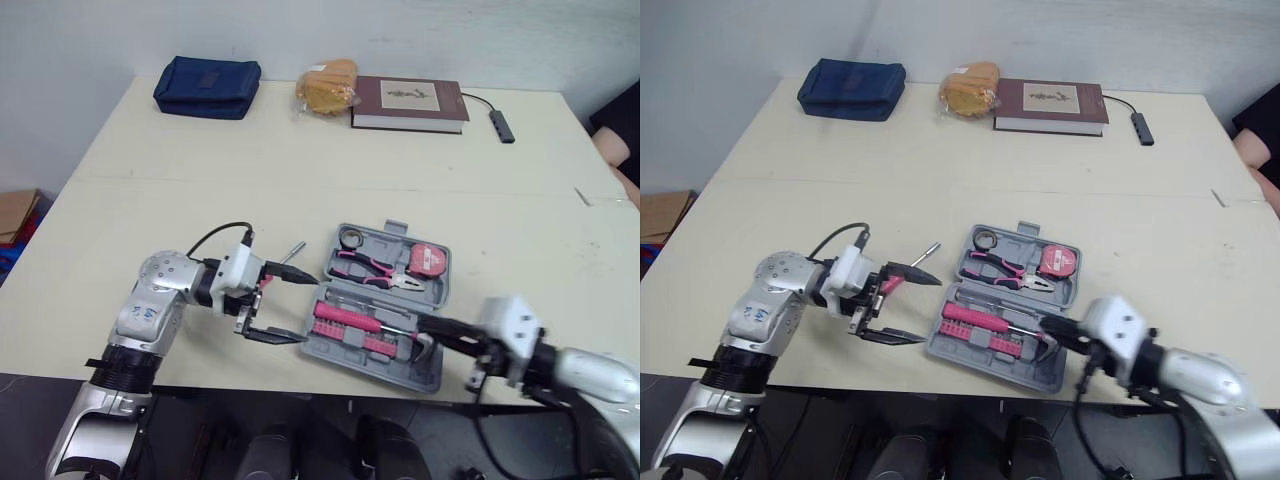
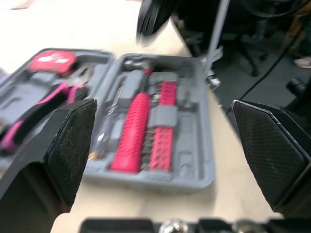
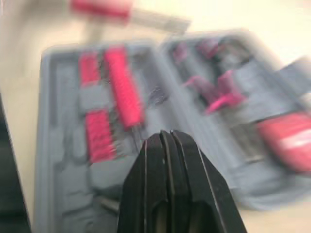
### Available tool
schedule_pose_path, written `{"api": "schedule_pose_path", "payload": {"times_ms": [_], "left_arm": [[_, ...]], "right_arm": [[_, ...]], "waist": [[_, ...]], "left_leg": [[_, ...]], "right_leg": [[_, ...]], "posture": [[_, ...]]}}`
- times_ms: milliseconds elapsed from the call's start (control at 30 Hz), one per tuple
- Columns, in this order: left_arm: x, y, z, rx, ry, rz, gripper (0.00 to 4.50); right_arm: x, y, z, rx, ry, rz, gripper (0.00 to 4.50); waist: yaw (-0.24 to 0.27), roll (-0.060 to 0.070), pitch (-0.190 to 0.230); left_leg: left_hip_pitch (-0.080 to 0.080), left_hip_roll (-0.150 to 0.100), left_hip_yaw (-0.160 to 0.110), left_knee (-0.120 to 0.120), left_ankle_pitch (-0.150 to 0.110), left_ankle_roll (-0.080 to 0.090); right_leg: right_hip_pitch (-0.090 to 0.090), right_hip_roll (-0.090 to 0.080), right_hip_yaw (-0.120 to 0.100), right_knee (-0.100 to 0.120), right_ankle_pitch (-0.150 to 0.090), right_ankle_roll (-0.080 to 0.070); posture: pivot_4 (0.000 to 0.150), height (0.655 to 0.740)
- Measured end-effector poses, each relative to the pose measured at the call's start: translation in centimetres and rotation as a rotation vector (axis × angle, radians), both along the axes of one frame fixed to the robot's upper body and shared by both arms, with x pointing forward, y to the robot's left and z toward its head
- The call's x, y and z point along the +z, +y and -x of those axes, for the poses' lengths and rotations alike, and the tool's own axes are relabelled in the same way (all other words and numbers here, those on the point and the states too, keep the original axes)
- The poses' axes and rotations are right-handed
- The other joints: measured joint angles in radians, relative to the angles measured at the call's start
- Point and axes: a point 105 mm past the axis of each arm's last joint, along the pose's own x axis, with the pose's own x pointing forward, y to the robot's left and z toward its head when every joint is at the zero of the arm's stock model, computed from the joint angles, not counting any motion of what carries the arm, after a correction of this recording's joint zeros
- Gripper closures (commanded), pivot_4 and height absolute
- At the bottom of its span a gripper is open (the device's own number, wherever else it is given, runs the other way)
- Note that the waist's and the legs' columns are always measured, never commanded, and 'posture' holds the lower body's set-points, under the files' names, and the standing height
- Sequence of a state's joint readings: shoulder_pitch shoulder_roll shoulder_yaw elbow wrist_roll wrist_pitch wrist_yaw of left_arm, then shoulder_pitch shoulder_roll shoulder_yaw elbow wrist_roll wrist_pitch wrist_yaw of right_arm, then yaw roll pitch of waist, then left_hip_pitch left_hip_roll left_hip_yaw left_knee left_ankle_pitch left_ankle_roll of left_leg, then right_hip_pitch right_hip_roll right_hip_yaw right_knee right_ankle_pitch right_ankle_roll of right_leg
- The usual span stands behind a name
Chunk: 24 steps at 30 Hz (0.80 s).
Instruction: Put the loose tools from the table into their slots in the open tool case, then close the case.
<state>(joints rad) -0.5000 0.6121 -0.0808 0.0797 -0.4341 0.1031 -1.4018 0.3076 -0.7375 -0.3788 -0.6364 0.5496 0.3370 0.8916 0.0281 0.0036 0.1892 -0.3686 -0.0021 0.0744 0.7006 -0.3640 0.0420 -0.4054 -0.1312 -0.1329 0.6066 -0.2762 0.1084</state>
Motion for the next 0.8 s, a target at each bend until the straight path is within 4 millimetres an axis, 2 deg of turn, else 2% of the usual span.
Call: {"api": "schedule_pose_path", "payload": {"times_ms": [67, 133, 167, 200, 300, 333, 367, 467, 533, 600, 667, 733, 800], "left_arm": [[0.3, 2.3, -1.0, 0.104, -0.009, -0.016, 0.00], [0.4, 5.1, -1.9, 0.232, -0.022, -0.028, 0.00], [0.3, 6.7, -2.1, 0.296, -0.024, -0.034, 0.00], [0.1, 7.3, -2.2, 0.320, -0.023, -0.038, 0.00], [-1.3, 9.9, -2.1, 0.434, -0.024, -0.047, 0.00], [-1.9, 12.5, -2.4, 0.566, -0.022, -0.028, 0.00], [-2.0, 14.2, -2.7, 0.659, -0.034, -0.013, 0.00], [-2.2, 18.5, -3.1, 0.883, -0.066, 0.025, 0.00], [-2.7, 20.6, -2.7, 0.965, -0.058, 0.014, 0.00], [-3.2, 21.4, -2.3, 0.993, -0.048, 0.001, 0.00], [-3.7, 21.8, -1.9, 1.008, -0.030, -0.003, 0.00], [-3.7, 21.7, -1.9, 1.006, -0.026, -0.002, 0.00], [-3.1, 20.7, -2.1, 0.971, -0.047, 0.017, 0.00]], "right_arm": [[0.6, -2.3, 1.3, -0.053, 0.007, 0.004, 3.60], [0.0, -4.6, 3.1, -0.098, 0.022, 0.097, 2.60], [-0.3, -5.6, 3.8, -0.117, 0.025, 0.138, 2.26], [-0.3, -6.2, 4.0, -0.142, 0.007, 0.147, 1.69], [0.2, -10.5, 4.6, -0.305, -0.094, 0.229, 0.29], [0.5, -13.6, 5.6, -0.435, -0.124, 0.244, 0.13], [0.5, -15.1, 6.4, -0.500, -0.127, 0.248, 0.13], [-1.1, -18.2, 8.8, -0.607, -0.064, 0.253, 0.13], [-2.1, -20.6, 10.3, -0.699, -0.050, 0.253, 0.13], [-2.8, -22.5, 11.6, -0.771, -0.051, 0.275, 0.13], [-3.3, -23.5, 12.5, -0.817, -0.055, 0.292, 0.13], [-3.3, -23.7, 12.4, -0.821, -0.074, 0.294, 0.13], [-3.3, -22.9, 11.4, -0.777, -0.111, 0.275, 0.13]], "waist": [[0.000, 0.000, 0.000], [-0.001, 0.000, 0.000], [-0.003, 0.000, 0.000], [-0.005, 0.000, 0.000], [-0.007, 0.000, 0.000], [-0.006, 0.000, 0.000], [-0.006, 0.000, 0.000], [-0.003, 0.000, 0.000], [-0.005, 0.000, 0.000], [-0.008, 0.000, 0.000], [-0.010, 0.001, -0.001], [-0.012, 0.001, -0.001], [-0.015, 0.001, -0.001]], "left_leg": [[0.001, 0.000, 0.000, -0.001, 0.000, 0.000], [0.001, 0.000, 0.000, -0.002, 0.000, 0.000], [0.002, 0.000, 0.001, -0.002, 0.000, 0.000], [0.002, 0.000, 0.001, -0.002, 0.000, 0.001], [0.010, 0.000, 0.004, -0.004, -0.002, 0.002], [0.013, 0.001, 0.004, -0.007, -0.003, 0.001], [0.014, 0.001, 0.004, -0.009, -0.003, 0.001], [0.015, 0.002, 0.004, -0.009, -0.004, 0.000], [0.017, 0.001, 0.005, -0.010, -0.004, 0.000], [0.018, 0.000, 0.006, -0.010, -0.005, 0.000], [0.018, 0.000, 0.007, -0.011, -0.005, 0.000], [0.018, 0.000, 0.007, -0.012, -0.005, -0.001], [0.019, 0.000, 0.007, -0.012, -0.007, -0.005]], "right_leg": [[0.000, 0.000, 0.000, -0.001, 0.000, 0.000], [0.001, 0.000, 0.000, -0.002, 0.000, 0.000], [0.001, 0.000, 0.001, -0.002, 0.000, 0.000], [0.001, 0.000, 0.001, -0.002, 0.000, 0.001], [0.007, -0.001, 0.005, -0.003, 0.001, 0.002], [0.010, -0.002, 0.006, -0.006, 0.001, 0.001], [0.010, -0.002, 0.008, -0.006, 0.001, 0.001], [0.010, -0.005, 0.012, -0.006, 0.000, 0.000], [0.011, -0.010, 0.013, -0.006, 0.000, 0.000], [0.011, -0.012, 0.013, -0.006, 0.000, 0.000], [0.010, -0.014, 0.013, -0.007, -0.001, -0.001], [0.010, -0.014, 0.013, -0.006, -0.001, -0.002], [0.010, -0.014, 0.013, -0.006, -0.001, -0.002]], "posture": [[0.150, 0.7400], [0.150, 0.7400], [0.150, 0.7400], [0.150, 0.7400], [0.150, 0.7400], [0.150, 0.7400], [0.150, 0.7400], [0.150, 0.7400], [0.150, 0.7400], [0.150, 0.7400], [0.150, 0.7400], [0.150, 0.7400], [0.150, 0.7400]]}}
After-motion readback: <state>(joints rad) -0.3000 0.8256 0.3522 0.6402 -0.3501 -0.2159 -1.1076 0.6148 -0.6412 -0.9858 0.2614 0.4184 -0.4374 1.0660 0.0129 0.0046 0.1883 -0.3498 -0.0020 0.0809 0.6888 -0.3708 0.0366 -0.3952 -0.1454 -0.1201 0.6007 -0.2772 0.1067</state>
